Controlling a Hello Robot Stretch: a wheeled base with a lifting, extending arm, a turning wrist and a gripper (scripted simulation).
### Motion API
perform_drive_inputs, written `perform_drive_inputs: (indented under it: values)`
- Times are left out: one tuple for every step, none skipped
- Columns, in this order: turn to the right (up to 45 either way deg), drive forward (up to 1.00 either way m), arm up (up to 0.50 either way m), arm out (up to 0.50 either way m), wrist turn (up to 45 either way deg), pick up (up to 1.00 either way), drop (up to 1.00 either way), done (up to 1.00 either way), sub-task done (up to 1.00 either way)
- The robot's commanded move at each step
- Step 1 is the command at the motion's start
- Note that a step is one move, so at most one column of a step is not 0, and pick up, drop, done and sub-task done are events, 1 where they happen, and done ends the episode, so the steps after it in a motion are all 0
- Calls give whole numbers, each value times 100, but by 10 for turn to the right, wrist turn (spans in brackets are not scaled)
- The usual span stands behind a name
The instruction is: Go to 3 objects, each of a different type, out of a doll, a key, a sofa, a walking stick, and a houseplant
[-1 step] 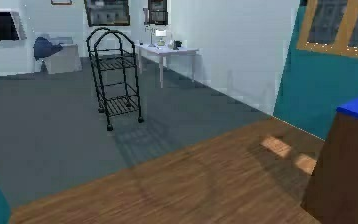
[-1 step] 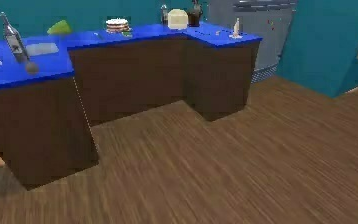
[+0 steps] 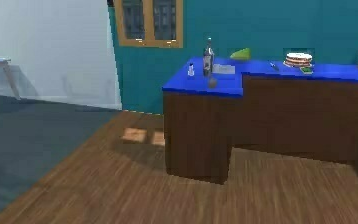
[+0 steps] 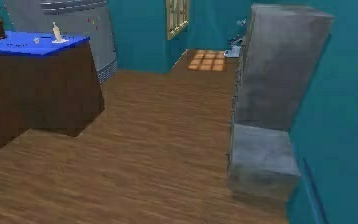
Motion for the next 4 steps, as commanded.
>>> perform_drive_inputs:
  values:
    - [450,0,0,0,0,0,0,0,0]
    - [30,0,0,0,0,0,0,0,0]
    - [0,100,0,0,0,0,0,0,0]
    - [60,0,0,0,0,0,0,0,0]
